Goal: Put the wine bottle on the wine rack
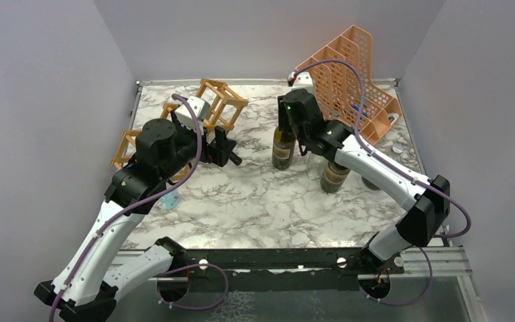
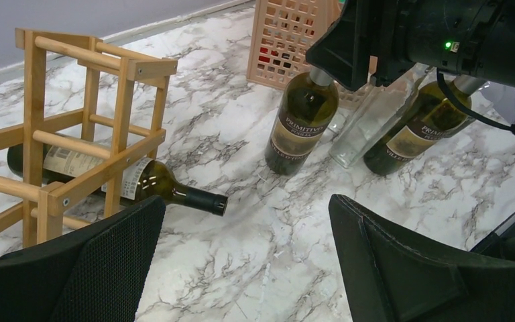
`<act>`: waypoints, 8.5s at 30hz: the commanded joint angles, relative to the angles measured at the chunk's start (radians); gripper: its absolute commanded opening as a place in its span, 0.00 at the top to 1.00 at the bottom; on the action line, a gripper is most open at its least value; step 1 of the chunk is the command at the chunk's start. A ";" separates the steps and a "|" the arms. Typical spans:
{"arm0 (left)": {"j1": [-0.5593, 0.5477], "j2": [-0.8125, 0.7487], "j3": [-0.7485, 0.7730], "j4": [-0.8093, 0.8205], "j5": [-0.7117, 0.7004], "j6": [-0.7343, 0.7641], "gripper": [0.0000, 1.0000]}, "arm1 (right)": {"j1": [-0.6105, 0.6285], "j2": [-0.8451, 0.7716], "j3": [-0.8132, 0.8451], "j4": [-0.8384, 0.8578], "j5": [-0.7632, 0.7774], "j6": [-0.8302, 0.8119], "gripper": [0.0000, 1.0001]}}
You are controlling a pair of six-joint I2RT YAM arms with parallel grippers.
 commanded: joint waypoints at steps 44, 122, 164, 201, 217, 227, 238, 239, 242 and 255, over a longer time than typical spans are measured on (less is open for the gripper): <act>-0.138 0.206 -0.743 1.123 0.512 -0.181 0.04 | -0.004 -0.459 -0.220 0.035 -0.671 -0.133 0.99; -0.255 0.454 -0.311 1.270 0.451 1.461 1.00 | -0.005 -0.672 0.047 -0.396 -0.490 -0.082 0.30; -0.238 0.505 -0.215 1.153 0.414 1.646 0.86 | -0.004 -0.556 -0.280 -0.341 -0.482 -0.053 0.99; -0.239 -0.003 -0.378 0.963 -0.343 0.253 0.01 | -0.004 -0.495 -0.263 0.003 -0.603 -0.048 0.99; -0.239 0.026 0.032 0.392 -0.541 0.232 0.01 | 0.127 -0.361 -0.408 0.207 -1.000 0.019 0.99; -0.239 0.040 0.055 0.415 -0.655 0.278 0.01 | 0.261 -0.146 -0.391 0.325 -0.888 0.059 0.99; -0.239 0.060 0.035 0.437 -0.659 0.282 0.01 | 0.313 0.000 -0.403 0.445 -0.771 0.183 0.99; -0.238 0.061 0.035 0.433 -0.655 0.279 0.01 | 0.317 0.011 -0.399 0.449 -0.764 0.186 0.99; -0.239 0.063 0.035 0.426 -0.648 0.276 0.01 | 0.326 0.043 -0.383 0.459 -0.761 0.190 0.99; -0.239 0.041 0.008 0.428 -0.653 0.281 0.01 | 0.358 0.160 -0.306 0.475 -0.768 0.204 0.99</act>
